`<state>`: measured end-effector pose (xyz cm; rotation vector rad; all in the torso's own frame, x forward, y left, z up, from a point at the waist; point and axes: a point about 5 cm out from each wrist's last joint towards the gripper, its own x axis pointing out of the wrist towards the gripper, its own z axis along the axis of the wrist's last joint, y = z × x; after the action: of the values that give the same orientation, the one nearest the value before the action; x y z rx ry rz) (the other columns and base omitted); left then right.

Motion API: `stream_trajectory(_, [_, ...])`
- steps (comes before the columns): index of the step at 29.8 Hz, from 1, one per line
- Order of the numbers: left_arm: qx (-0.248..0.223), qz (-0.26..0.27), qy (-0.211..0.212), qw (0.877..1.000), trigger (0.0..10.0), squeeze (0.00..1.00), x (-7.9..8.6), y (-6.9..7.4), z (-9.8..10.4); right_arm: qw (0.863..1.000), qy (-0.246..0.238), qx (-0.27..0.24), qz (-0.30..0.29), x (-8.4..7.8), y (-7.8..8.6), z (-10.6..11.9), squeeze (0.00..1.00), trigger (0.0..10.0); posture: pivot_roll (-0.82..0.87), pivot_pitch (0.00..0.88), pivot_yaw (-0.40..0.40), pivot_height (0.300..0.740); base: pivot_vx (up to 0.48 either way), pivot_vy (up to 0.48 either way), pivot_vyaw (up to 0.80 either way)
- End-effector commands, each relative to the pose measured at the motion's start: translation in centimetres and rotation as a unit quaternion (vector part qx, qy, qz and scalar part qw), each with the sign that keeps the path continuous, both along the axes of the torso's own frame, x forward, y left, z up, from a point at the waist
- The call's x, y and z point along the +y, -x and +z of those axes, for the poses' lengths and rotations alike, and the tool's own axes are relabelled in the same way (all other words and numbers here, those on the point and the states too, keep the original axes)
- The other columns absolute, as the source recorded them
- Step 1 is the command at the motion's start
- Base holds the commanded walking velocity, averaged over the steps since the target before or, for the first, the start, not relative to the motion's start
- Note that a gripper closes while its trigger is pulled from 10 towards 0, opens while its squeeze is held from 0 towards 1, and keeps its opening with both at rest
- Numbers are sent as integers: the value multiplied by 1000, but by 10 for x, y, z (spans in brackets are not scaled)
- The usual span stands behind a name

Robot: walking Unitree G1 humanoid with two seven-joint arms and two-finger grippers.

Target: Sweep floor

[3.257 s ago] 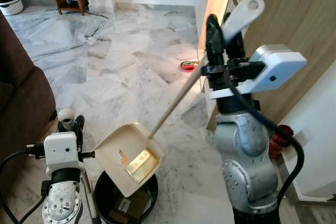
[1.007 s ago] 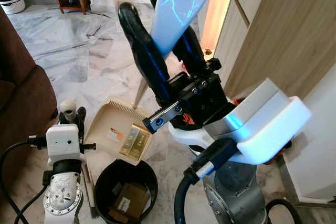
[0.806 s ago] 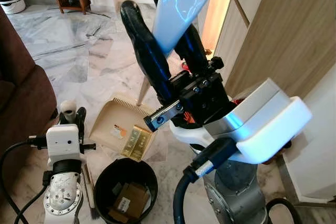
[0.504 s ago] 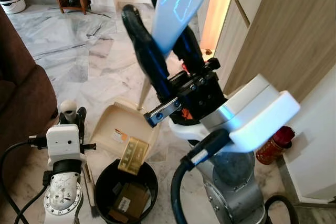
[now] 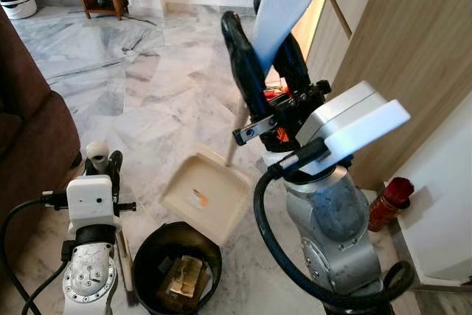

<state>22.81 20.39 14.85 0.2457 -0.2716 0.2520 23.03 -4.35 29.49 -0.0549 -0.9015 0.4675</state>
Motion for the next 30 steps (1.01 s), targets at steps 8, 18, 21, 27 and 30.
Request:
stream_trajectory(8, [-14,-13,-8,1000,10000,0,-4,-1,4,993,17,-3,-117,-47,-22,-5,0,10000,59,77,-17,740,0,0,0])
stream_trajectory(18, [-4,-19,-6,1000,10000,0,-3,0,1,981,33,50,-184,-86,-30,-31,0,10000,49,89,-11,740,0,0,0])
stream_trajectory(21, [0,-22,-4,1000,10000,0,-4,0,-1,978,37,73,-189,-96,-30,-43,0,10000,48,91,-10,740,0,0,0])
stream_trajectory(27, [4,-23,3,1000,10000,0,-4,1,-3,972,20,109,-208,-110,-33,-59,0,10000,41,85,-7,740,0,0,0])
stream_trajectory(30, [5,-22,4,1000,10000,0,-3,1,-4,970,3,127,-207,-112,-33,-64,0,10000,39,71,-4,740,0,0,0])
